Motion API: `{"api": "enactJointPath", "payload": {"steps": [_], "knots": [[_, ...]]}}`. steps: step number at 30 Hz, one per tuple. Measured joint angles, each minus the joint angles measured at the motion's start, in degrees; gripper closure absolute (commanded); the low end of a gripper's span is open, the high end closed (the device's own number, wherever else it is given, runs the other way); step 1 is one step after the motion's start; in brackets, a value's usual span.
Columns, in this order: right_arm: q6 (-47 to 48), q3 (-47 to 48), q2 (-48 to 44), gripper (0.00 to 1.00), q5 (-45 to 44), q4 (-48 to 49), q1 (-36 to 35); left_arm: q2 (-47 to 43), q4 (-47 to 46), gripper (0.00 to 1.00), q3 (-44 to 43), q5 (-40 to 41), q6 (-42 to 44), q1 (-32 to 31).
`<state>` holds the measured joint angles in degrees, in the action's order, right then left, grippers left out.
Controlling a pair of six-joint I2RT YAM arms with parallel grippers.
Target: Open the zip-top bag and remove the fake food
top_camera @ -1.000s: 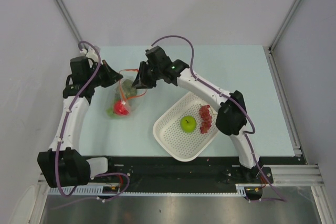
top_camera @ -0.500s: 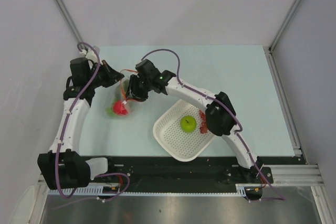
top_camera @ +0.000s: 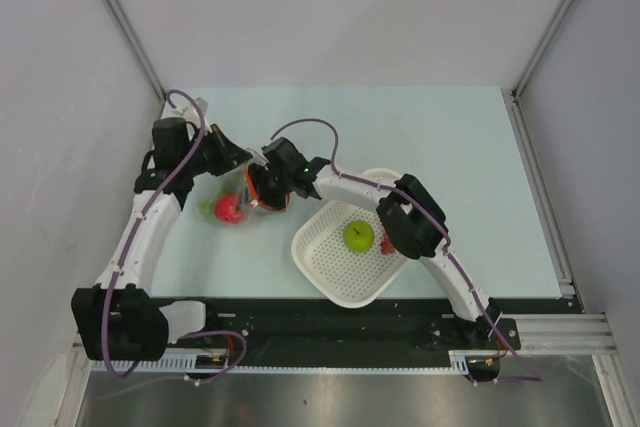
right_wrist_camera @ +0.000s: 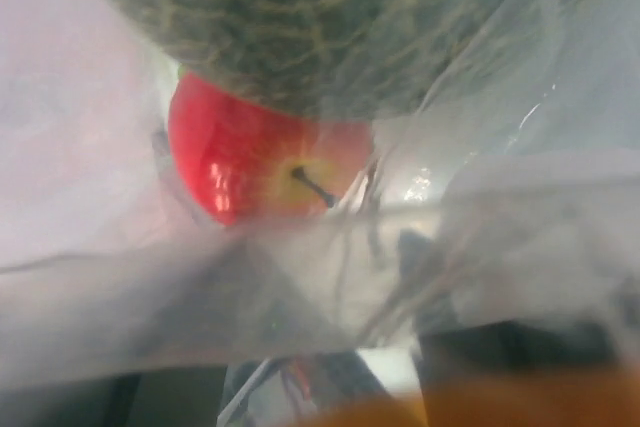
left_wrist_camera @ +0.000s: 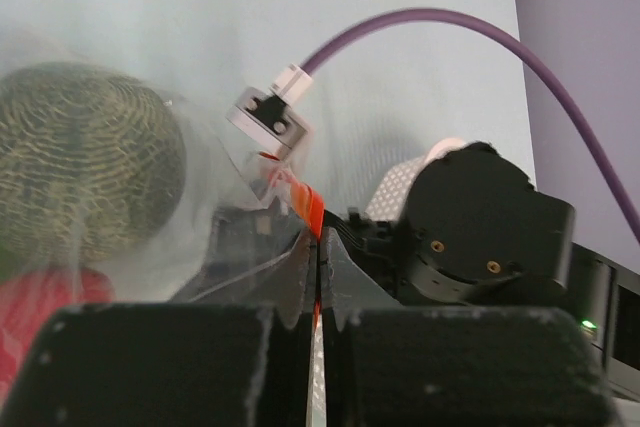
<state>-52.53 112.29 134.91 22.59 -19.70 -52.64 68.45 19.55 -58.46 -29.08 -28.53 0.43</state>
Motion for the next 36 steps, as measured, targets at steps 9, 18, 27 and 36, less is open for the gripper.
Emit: {"api": "enactJointPath", "payload": {"steps": [9, 18, 27, 36], "knots": [[-2.1, -6.0, -0.1, 0.2, 2.6, 12.0, 0.8, -2.1, 0.4, 0.89, 2.2, 3.5, -2.0, -4.9], [-5.9, -9.2, -0.1, 0.2, 4.9, 17.5, 2.6, -4.5, 6.8, 0.6, -2.2, 13.4, -0.3, -5.0], [-6.2, -9.2, -0.1, 0.17, 6.4, 18.8, 3.3, -5.5, 14.2, 1.0, -1.2, 28.9, -2.6, 3.1], [-6.4, -8.8, 0.0, 0.16, 7.6, 18.7, 2.8, 3.1, 16.1, 1.0, 9.4, 26.8, -3.6, 11.4]]}}
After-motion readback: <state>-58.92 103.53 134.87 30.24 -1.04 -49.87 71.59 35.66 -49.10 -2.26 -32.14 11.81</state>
